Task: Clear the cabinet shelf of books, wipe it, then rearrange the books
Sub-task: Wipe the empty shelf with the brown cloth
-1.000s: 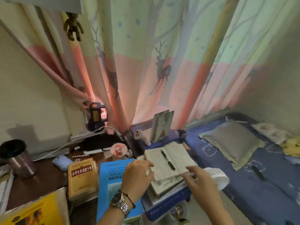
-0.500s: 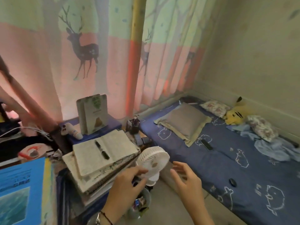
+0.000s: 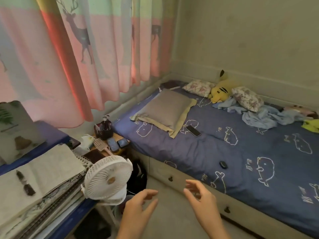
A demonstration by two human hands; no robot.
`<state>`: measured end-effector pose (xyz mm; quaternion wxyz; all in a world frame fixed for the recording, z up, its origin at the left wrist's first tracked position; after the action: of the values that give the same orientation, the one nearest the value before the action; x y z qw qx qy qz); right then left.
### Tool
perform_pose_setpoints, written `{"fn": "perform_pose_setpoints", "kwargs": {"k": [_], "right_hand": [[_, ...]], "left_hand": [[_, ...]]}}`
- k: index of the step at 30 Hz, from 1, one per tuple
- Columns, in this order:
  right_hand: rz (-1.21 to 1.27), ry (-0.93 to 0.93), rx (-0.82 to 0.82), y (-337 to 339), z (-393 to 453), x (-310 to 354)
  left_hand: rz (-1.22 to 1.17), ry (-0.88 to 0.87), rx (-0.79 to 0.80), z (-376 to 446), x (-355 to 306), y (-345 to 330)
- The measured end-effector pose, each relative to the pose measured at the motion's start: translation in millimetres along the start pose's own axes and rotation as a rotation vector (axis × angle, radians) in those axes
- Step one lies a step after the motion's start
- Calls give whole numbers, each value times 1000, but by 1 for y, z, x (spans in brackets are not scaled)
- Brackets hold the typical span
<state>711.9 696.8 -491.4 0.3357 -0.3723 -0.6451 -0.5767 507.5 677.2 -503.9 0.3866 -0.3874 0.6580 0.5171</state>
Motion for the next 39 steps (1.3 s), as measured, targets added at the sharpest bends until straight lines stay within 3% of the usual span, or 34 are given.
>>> {"fn": "perform_pose_setpoints", "kwargs": {"k": [8, 14, 25, 33, 39], "right_hand": [[-14, -4, 20, -3, 67, -21], [-37, -7, 104, -16, 166, -23], [-45, 117, 302, -42, 345, 36], [-46, 219, 615, -104, 448, 61], [-88, 273, 968, -151, 524, 74]], "left_hand": [[-29, 1, -3, 82, 9, -10], [-74, 47, -51, 178, 19, -10], [-76, 63, -241, 320, -6, 54], [-116, 302, -526, 357, 28, 93], [-172, 516, -836, 377, 48, 109]]}}
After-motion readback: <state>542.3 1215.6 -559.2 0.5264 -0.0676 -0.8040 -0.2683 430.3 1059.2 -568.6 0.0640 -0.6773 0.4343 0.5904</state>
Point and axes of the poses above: each hand's wrist, its own z-axis towards the middle knuckle, its own y-axis out of the back of the hand, x = y × z, the point moved 1 cm from there along z, towards the middle knuckle, and after that the axes turned 8 degrees about x, right-handed, at the moved point
